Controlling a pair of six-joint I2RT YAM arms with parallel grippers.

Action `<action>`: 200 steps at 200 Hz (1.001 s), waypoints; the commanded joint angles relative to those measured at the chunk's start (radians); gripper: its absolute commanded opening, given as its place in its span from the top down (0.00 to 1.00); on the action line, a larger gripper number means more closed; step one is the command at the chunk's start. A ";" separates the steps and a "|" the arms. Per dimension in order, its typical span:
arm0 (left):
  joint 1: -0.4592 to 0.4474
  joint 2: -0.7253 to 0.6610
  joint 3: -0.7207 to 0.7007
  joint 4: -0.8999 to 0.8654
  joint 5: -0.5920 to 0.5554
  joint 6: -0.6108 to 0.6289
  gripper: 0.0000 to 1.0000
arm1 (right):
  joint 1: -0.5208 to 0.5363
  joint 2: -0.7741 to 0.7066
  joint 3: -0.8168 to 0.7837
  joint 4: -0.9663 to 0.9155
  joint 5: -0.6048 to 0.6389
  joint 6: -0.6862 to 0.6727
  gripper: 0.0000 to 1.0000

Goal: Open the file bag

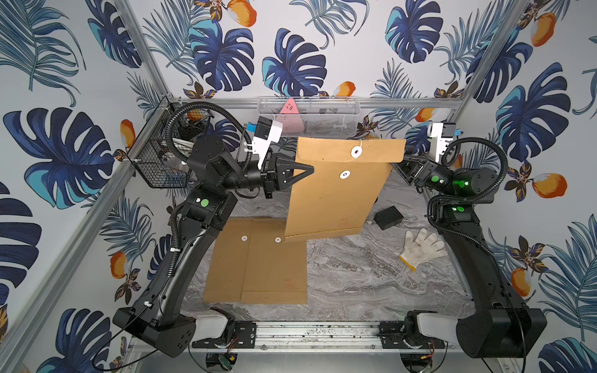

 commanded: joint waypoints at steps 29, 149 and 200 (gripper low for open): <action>-0.001 0.008 0.034 -0.199 -0.039 0.163 1.00 | 0.005 0.062 0.071 0.256 -0.089 0.154 0.12; 0.000 0.025 0.049 -0.305 -0.065 0.235 1.00 | 0.044 0.136 0.117 0.360 -0.221 0.266 0.63; -0.001 0.022 0.043 -0.285 -0.095 0.210 1.00 | 0.044 0.164 0.119 0.514 -0.231 0.412 0.70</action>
